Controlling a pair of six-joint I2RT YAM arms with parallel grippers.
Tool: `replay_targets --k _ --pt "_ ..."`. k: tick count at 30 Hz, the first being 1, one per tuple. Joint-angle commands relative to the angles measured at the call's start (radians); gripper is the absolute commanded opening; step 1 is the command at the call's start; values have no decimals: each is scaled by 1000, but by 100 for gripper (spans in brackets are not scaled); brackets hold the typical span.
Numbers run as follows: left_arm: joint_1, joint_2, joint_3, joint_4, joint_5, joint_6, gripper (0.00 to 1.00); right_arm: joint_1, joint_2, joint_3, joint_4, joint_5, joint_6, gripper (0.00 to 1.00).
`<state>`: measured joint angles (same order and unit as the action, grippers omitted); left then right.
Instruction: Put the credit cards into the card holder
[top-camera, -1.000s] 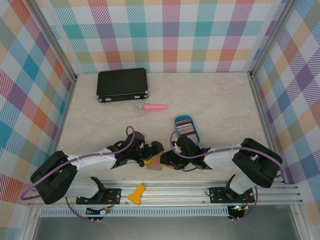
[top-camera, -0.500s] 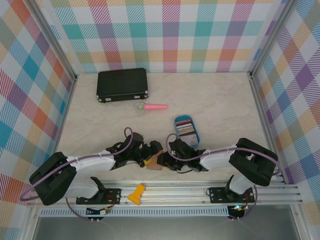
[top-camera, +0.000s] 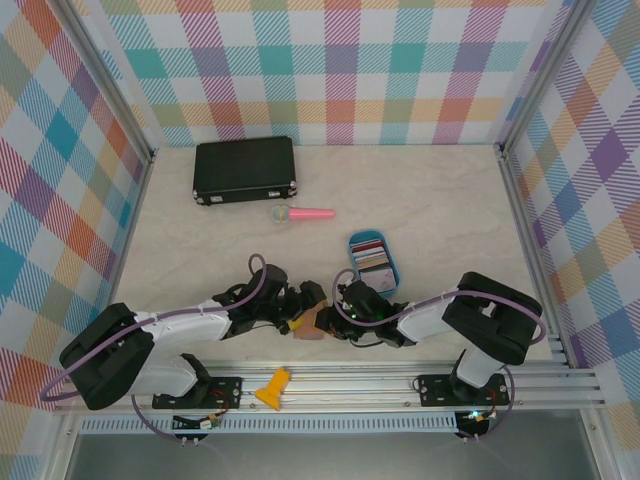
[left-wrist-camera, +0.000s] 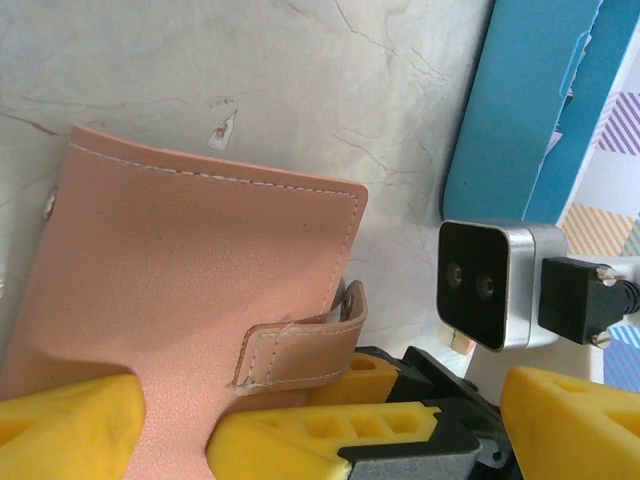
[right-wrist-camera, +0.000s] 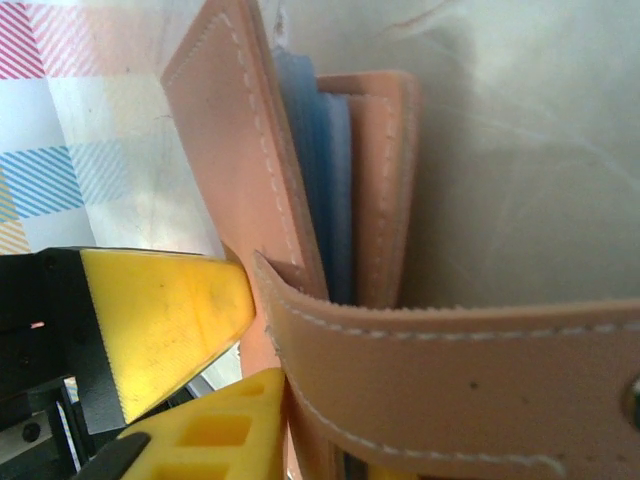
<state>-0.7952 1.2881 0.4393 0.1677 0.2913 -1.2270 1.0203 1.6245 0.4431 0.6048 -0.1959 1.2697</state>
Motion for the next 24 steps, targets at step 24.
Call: replay_targets --k 24 --pt "374 -153 457 358 531 87 95 -508 -422 800 -818 -585 -590 0"
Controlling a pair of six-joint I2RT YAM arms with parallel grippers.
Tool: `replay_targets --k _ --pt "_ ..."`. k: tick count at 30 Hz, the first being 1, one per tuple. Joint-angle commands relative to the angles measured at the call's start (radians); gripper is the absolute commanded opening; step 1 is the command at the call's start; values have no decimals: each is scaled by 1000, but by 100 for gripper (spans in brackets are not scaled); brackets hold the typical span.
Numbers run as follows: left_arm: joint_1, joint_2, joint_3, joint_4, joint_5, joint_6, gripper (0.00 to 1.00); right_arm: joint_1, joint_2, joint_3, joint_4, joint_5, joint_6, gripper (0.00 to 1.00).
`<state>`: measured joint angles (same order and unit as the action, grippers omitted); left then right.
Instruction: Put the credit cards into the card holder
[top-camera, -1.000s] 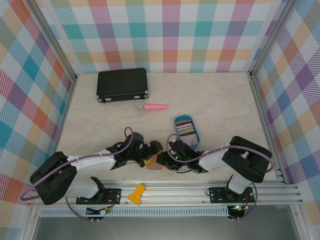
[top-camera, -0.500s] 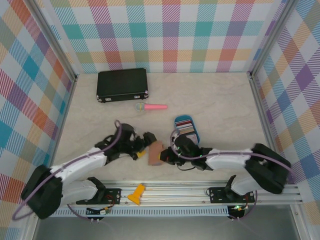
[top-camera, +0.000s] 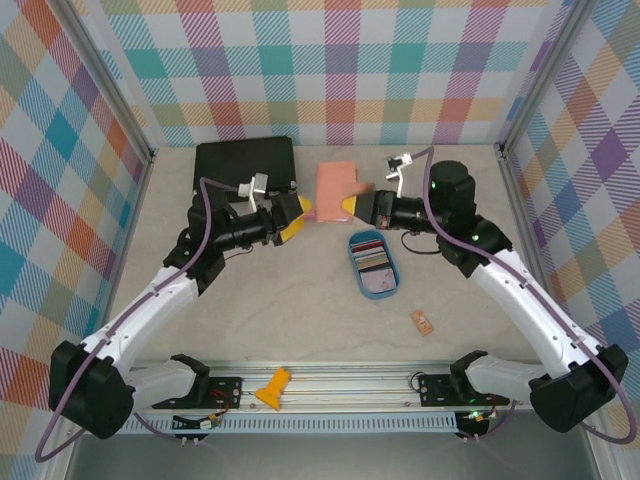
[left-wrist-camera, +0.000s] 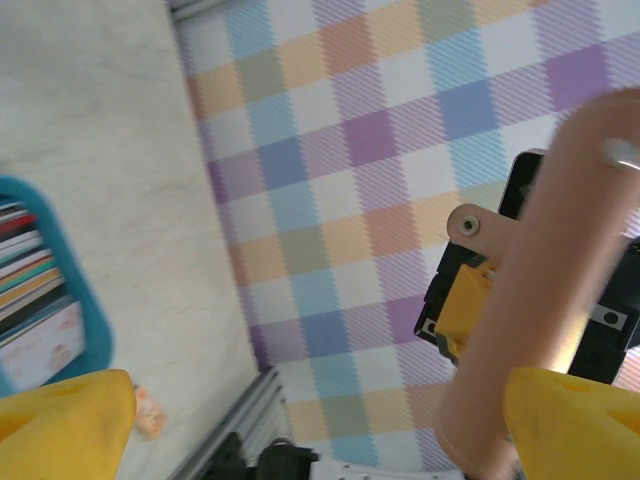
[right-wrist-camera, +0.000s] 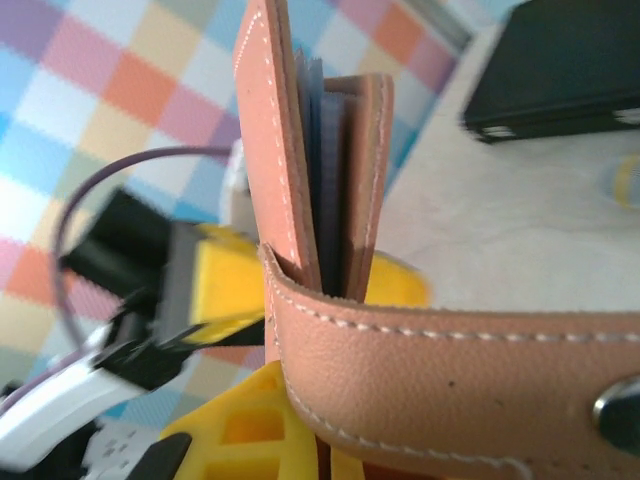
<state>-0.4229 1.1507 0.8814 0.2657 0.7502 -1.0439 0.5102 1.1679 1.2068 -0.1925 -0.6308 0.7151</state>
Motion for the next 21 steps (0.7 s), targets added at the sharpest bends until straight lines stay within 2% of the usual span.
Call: replay_targets --k 1,3,7,9,12,16,21 --pt "1 -12 17 281 67 -107 95 2 43 42 -8 -167 -25 0" --pt "-2 -4 15 363 74 -142 93 3 52 54 -7 -185 -21 0" --pt "-4 8 -3 574 64 -261 83 2 53 63 -20 -180 -12 0" --pt "-4 6 0 591 58 -285 82 2 48 63 -43 -144 -2 0" --pt "-8 -15 3 533 38 -258 86 3 39 44 -8 -145 25 0" --pt "-28 -32 5 435 28 -198 86 14 46 34 28 -181 33 0" --pt "-96 -27 70 225 34 -53 74 38 54 45 12 -193 -2 3"
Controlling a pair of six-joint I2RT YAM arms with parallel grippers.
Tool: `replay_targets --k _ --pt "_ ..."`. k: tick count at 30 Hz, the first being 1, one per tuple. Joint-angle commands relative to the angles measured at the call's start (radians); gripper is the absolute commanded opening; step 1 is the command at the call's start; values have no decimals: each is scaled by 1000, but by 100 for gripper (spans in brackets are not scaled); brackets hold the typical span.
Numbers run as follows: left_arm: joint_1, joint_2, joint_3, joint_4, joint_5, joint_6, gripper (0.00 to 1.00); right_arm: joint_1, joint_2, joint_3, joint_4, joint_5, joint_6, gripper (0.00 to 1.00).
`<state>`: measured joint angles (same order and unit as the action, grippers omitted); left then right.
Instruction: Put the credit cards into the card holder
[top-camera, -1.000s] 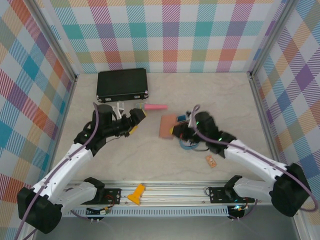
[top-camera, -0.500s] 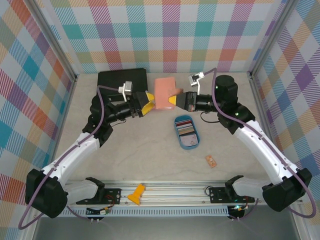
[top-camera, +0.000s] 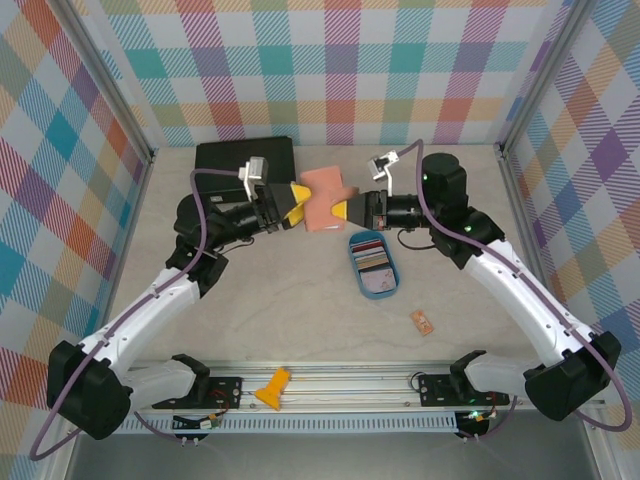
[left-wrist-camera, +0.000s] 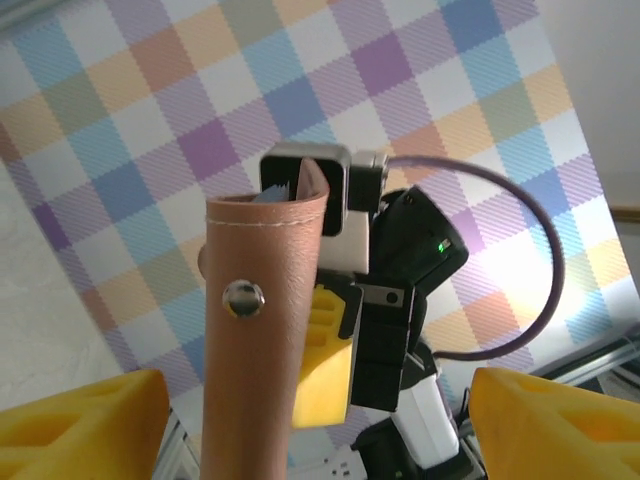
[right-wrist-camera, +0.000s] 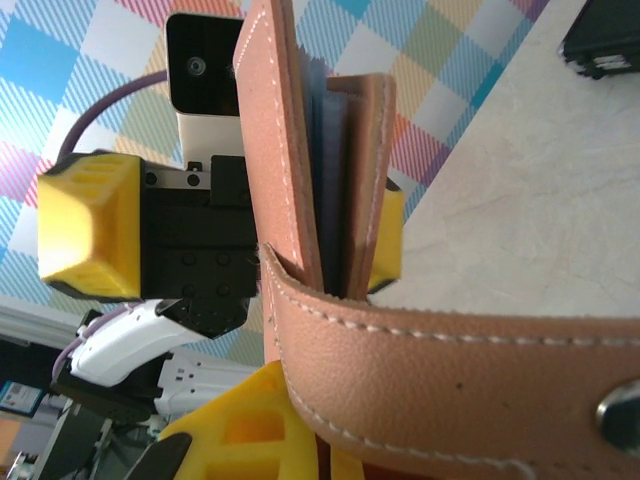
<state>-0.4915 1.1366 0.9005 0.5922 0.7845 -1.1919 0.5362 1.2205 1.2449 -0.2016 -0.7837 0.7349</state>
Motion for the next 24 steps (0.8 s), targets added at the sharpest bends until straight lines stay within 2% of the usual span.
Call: replay_targets --k 1,2,3,6,7,9,11,15,18,24 --pt "-34 -9 58 -104 -1 101 68 11 2 5 22 -41 -22 4" --pt "-37 -4 61 -96 -2 99 61 12 2 2 24 -42 -22 6" --pt "-38 0 64 -84 -1 92 50 11 1 1 21 -40 -24 13" --pt "-38 4 58 -58 -1 77 26 11 -16 -5 2 -15 -40 49" --pt "-38 3 53 -46 -1 73 19 7 -26 -8 -7 -7 -49 56" --pt "-38 0 45 -30 -6 73 7 -13 -42 -25 10 -29 -50 61" --pt "-38 -2 41 -25 -14 75 1 -36 -51 -50 63 -94 -28 61" --pt "-38 0 38 -20 -11 95 1 -54 -63 -105 234 -222 38 60" --pt "-45 -9 34 -24 -18 120 1 -46 -48 -107 286 -304 46 57" --pt "-69 4 32 44 -26 119 0 9 -34 -85 242 -275 -21 51"
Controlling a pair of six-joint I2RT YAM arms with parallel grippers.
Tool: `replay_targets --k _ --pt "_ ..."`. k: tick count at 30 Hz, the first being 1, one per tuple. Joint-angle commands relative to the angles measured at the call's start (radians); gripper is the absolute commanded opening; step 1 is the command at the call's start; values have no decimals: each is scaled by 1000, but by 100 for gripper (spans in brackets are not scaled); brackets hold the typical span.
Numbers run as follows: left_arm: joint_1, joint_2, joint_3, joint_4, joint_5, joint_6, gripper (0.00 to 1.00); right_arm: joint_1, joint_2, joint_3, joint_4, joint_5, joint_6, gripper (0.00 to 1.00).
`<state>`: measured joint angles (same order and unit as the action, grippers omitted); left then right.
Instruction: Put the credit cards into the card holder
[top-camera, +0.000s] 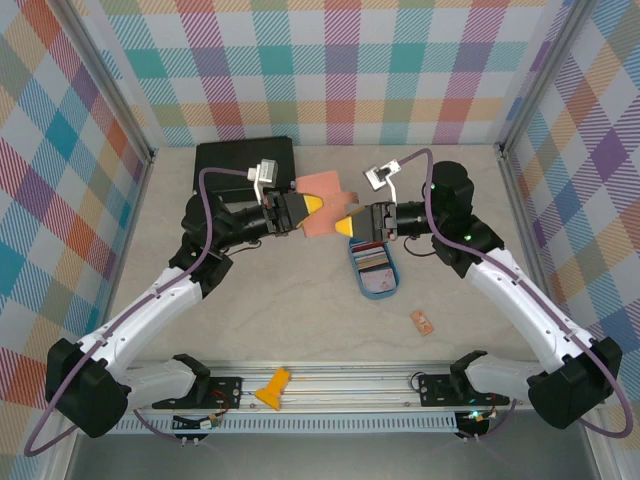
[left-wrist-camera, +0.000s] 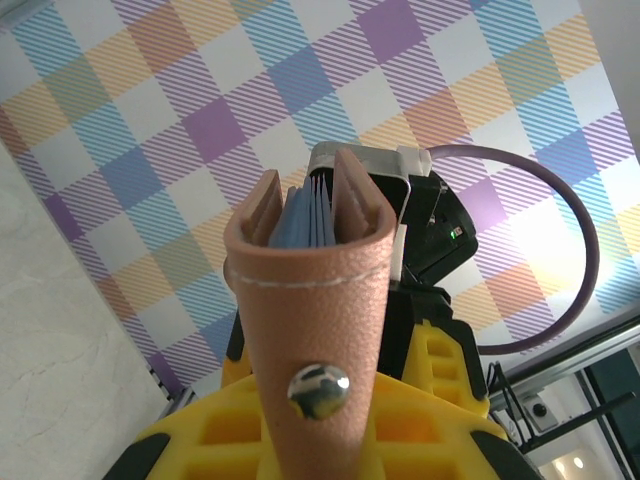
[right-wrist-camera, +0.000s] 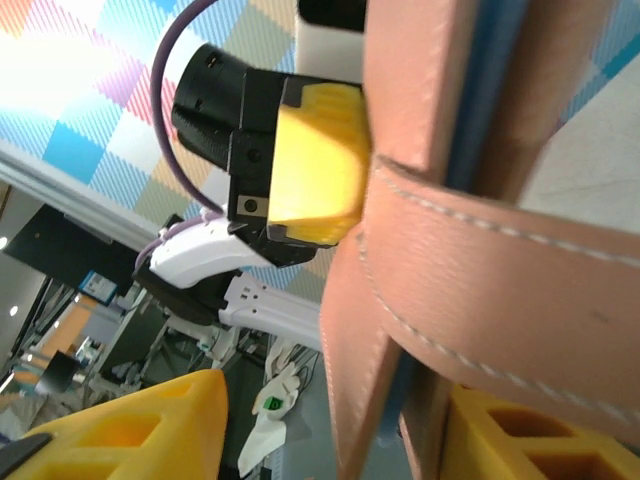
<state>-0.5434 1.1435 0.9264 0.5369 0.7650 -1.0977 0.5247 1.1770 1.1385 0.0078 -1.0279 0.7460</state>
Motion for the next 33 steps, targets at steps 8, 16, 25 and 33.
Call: replay_targets --k 8,16,25,33 --pt "-46 15 -7 184 -12 -11 16 34 -10 47 0 106 -75 13" --pt "13 -136 130 -479 -177 242 80 40 -89 106 -386 577 -663 0" --pt "26 -167 263 -763 -321 97 88 231 -80 17 -167 1170 -1559 0" --pt "6 -146 272 -912 -284 -16 97 317 -23 36 -44 1279 -1882 0"
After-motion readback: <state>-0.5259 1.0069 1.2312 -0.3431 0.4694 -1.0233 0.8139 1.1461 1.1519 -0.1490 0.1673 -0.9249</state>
